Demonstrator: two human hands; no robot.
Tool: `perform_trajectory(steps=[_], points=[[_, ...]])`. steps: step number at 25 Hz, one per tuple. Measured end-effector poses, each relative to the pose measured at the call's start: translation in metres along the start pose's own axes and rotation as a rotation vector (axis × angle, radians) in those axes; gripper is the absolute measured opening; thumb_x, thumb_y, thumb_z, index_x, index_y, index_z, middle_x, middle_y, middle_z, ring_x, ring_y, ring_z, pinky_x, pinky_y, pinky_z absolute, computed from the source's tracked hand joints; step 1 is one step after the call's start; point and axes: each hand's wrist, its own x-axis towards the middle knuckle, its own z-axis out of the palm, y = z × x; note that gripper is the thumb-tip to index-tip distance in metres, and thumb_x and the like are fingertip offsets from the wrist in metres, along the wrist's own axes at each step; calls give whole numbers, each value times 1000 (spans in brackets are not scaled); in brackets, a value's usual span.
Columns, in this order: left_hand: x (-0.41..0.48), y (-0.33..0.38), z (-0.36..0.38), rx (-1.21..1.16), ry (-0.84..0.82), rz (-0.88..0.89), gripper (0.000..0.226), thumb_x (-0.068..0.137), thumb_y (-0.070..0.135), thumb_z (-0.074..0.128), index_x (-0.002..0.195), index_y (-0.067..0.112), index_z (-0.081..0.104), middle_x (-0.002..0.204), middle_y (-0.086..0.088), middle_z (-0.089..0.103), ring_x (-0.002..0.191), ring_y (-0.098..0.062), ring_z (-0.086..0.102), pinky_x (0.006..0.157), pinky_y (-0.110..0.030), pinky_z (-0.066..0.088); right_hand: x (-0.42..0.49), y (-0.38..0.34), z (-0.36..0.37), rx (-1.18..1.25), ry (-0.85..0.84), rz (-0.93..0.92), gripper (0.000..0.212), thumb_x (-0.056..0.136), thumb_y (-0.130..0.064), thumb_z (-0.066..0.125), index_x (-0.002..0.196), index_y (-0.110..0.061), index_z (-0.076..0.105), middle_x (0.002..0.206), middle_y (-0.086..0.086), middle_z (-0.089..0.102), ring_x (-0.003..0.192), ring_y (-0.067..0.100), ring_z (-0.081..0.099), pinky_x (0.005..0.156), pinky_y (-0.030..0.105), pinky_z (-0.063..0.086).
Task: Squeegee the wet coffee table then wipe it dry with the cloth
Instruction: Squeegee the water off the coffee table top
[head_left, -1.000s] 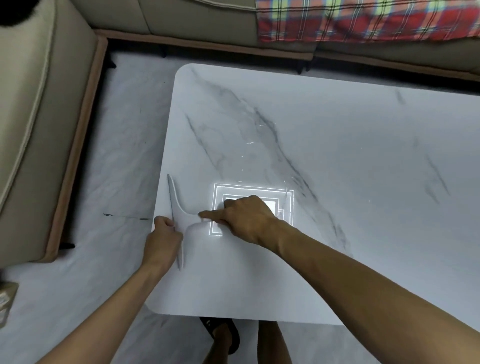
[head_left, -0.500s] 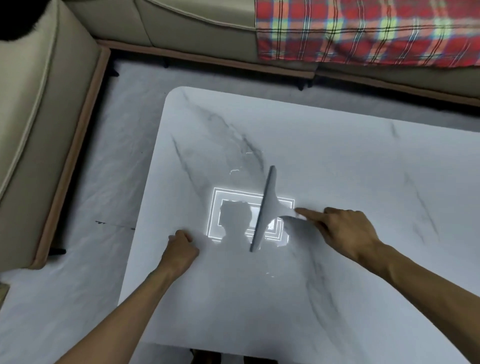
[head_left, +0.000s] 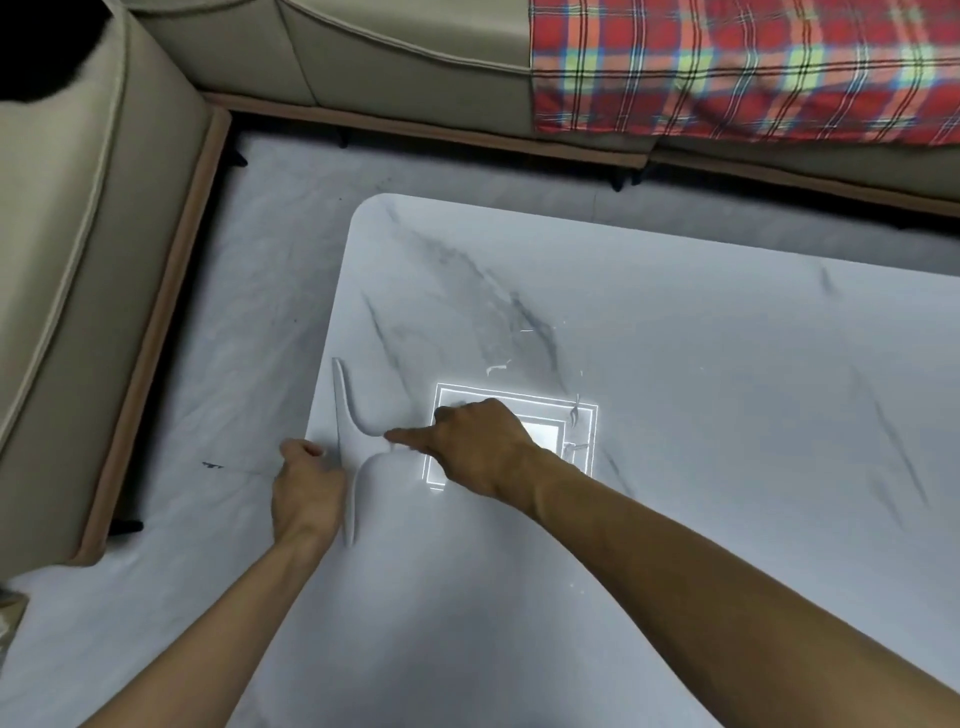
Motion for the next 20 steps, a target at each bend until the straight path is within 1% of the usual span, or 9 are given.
perform_trajectory(steps=[2, 3, 5, 6, 11, 13, 15, 18, 20], points=[[7, -2, -1, 30, -112, -11, 24, 87, 7, 47, 109, 13, 40, 95, -14, 55, 78, -28, 53, 56, -30, 37, -4, 11, -2, 0, 21, 33, 59, 97, -20, 40, 143, -54, 26, 100, 2, 56, 95, 28, 62, 62, 32, 31], [10, -4, 0, 59, -163, -12, 24, 87, 6, 46, 109, 14, 40, 92, -14, 56, 74, -27, 52, 55, -29, 37, -13, 23, -3, 19, 35, 75, 57, 98, -23, 40, 142, -56, 26, 95, -1, 54, 93, 28, 62, 61, 32, 30], [15, 0, 4, 129, -253, -13, 27, 86, 6, 45, 110, 15, 40, 84, -10, 54, 68, -24, 51, 54, -28, 37, -45, 51, -6, 67, 51, 215, 50, 101, -32, 36, 141, -59, 24, 88, -5, 50, 87, 27, 63, 61, 31, 31], [14, 2, 7, 169, -294, -7, 27, 86, 6, 45, 110, 16, 39, 81, -7, 53, 66, -22, 51, 53, -28, 37, -64, 67, -5, 90, 51, 291, 47, 101, -36, 33, 140, -60, 23, 89, -4, 52, 86, 27, 63, 61, 31, 33], [12, 27, 18, 190, -389, 63, 24, 86, 9, 48, 107, 18, 38, 81, -1, 50, 68, -15, 51, 52, -27, 36, -153, 124, -12, 73, 95, 609, 40, 102, -46, 21, 138, -64, 23, 76, -8, 50, 75, 22, 61, 60, 31, 40], [13, 39, 24, 179, -384, 98, 24, 86, 8, 50, 105, 19, 38, 81, 0, 50, 67, -14, 50, 51, -27, 35, -160, 125, -19, 54, 68, 585, 40, 102, -45, 22, 138, -63, 24, 74, -7, 48, 70, 21, 58, 60, 31, 43], [16, 49, 31, 153, -378, 109, 24, 86, 8, 51, 104, 19, 39, 87, -3, 53, 69, -14, 50, 52, -26, 36, -134, 119, -30, 72, 78, 463, 41, 102, -43, 27, 138, -63, 24, 78, -8, 49, 74, 23, 60, 61, 32, 43], [21, 58, 41, 125, -374, 117, 23, 86, 10, 54, 103, 17, 41, 97, -7, 55, 74, -17, 52, 55, -27, 38, -63, 104, -38, 77, 103, 318, 43, 101, -39, 33, 138, -60, 27, 91, -5, 56, 85, 25, 63, 62, 30, 36], [26, 58, 47, 135, -371, 124, 20, 84, 11, 55, 101, 14, 43, 96, -9, 56, 77, -21, 55, 58, -28, 41, -25, 98, -38, 84, 124, 289, 44, 102, -34, 34, 138, -58, 31, 90, -4, 54, 86, 25, 62, 63, 30, 32]])
